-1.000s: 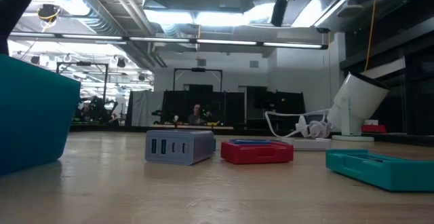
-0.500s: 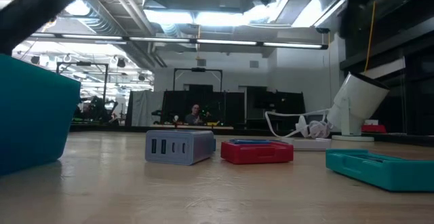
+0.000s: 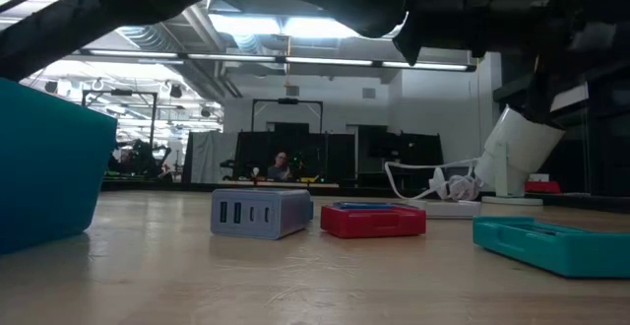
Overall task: Pick & Place Office items
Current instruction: Put the left red digital clock into the gray bin, then put the white digital clock into the gray bin, then put the top light blue digital clock into the gray bin
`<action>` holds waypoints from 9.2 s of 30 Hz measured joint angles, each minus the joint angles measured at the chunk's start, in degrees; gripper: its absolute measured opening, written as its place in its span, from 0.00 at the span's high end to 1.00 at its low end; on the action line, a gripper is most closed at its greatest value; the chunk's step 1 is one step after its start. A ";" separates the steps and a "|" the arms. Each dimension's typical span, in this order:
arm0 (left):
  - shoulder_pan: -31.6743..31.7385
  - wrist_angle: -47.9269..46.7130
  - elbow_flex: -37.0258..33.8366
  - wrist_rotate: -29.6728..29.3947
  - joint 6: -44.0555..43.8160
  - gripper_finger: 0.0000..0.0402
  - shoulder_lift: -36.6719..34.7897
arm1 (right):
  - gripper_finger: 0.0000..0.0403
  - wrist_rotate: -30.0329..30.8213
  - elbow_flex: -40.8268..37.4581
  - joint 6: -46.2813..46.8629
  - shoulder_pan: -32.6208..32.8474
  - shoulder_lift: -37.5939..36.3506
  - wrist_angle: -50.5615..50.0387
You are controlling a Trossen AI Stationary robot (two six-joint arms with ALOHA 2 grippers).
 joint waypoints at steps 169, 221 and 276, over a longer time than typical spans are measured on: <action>-31.26 17.24 -85.48 -70.71 4.64 0.77 -83.78 | 0.30 -31.86 -12.63 -25.46 4.04 70.16 6.97; -31.26 13.71 -85.50 -72.52 4.16 0.78 -83.73 | 0.65 -51.32 5.95 -15.09 1.29 67.06 11.56; -31.26 14.15 -85.50 -73.42 5.27 0.79 -83.73 | 0.21 -31.04 -40.39 51.89 41.64 27.78 22.72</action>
